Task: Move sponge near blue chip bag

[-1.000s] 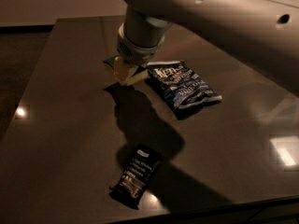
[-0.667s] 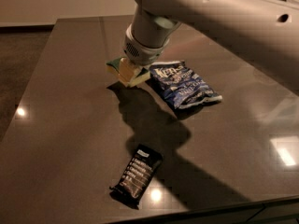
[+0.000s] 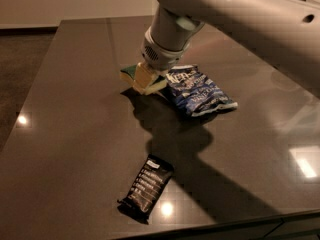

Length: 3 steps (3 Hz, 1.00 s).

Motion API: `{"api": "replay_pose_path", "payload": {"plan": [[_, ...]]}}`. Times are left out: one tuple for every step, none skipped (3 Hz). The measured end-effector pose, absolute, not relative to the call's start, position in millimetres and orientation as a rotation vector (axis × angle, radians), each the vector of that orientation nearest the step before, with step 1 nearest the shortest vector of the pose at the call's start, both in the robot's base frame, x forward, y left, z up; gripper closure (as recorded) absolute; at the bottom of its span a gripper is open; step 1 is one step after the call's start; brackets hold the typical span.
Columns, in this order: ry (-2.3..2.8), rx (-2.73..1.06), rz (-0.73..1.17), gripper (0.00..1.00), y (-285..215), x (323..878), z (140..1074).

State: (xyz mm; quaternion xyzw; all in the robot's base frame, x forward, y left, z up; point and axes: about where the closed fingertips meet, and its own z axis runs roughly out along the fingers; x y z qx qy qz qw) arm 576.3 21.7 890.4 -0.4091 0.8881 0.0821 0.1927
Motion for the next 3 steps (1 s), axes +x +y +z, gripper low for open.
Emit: {"api": "replay_pose_path", "payload": {"plan": [[2.529, -1.124, 0.197, 0.12, 14.9, 577.6, 887.1], [2.528, -1.126, 0.197, 0.00, 15.8, 577.1, 886.9], [2.528, -1.126, 0.197, 0.00, 15.8, 577.0, 886.9]]}}
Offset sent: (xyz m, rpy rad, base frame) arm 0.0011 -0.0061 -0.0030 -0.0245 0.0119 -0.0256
